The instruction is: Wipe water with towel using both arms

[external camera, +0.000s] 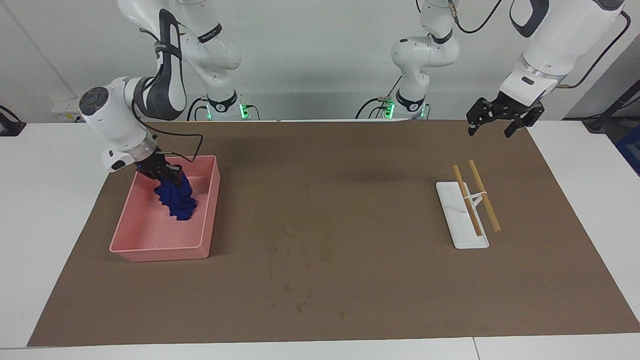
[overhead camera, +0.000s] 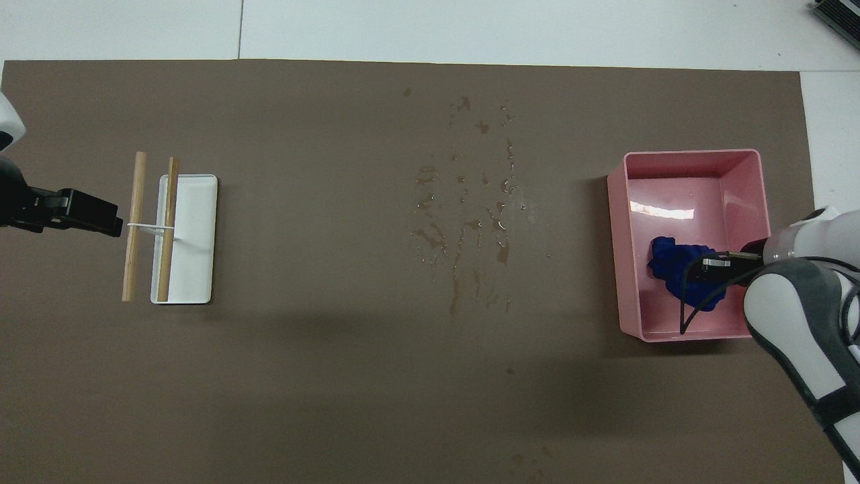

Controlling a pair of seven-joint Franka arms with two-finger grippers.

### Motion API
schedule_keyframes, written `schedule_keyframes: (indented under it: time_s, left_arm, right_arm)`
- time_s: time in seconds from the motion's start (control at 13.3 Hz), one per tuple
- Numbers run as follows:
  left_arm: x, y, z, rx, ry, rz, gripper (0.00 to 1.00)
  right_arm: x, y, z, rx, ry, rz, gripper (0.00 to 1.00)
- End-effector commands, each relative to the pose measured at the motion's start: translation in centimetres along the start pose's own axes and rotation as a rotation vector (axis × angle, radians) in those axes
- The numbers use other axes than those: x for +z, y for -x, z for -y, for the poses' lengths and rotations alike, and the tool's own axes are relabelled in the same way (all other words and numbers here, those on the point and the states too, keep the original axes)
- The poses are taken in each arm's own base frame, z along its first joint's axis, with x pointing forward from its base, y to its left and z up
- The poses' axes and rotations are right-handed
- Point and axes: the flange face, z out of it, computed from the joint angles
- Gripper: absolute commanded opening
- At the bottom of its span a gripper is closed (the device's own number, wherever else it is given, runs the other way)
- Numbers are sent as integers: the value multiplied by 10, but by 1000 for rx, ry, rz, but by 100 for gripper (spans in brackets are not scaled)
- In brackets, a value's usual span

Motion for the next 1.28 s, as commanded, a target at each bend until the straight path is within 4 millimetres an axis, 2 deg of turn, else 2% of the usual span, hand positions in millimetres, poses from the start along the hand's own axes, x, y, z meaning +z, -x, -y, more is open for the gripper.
schedule_keyframes:
  time_s: [0.0,0.3,0.6,0.75,0.83,1.05,1.2]
  left_arm:
    - [-1,9,1,4,12,6,100]
    - [-1,9,1,4,12,6,100]
    - [-1,9,1,4,12,6,100]
    - [-1,9,1,4,12,6,100]
    - [-1,9,1,4,12,6,100]
    - [-1,9,1,4,12,6,100]
    - [-1,9,1,4,12,6,100]
  right_arm:
    - [-41,-5,17,-42,48,-18,100]
    - [-138,-13,47,-65,92,-25,100]
    - [-213,-12,86,-64,123,-66,100]
    - [-233,-9,108,-44,124,-69,100]
    - [-243,-6,112,-29,124,-75,100]
    - [-270,1,110,-21,118,-87,100]
    - [-274,3,107,-12,104,-63,100]
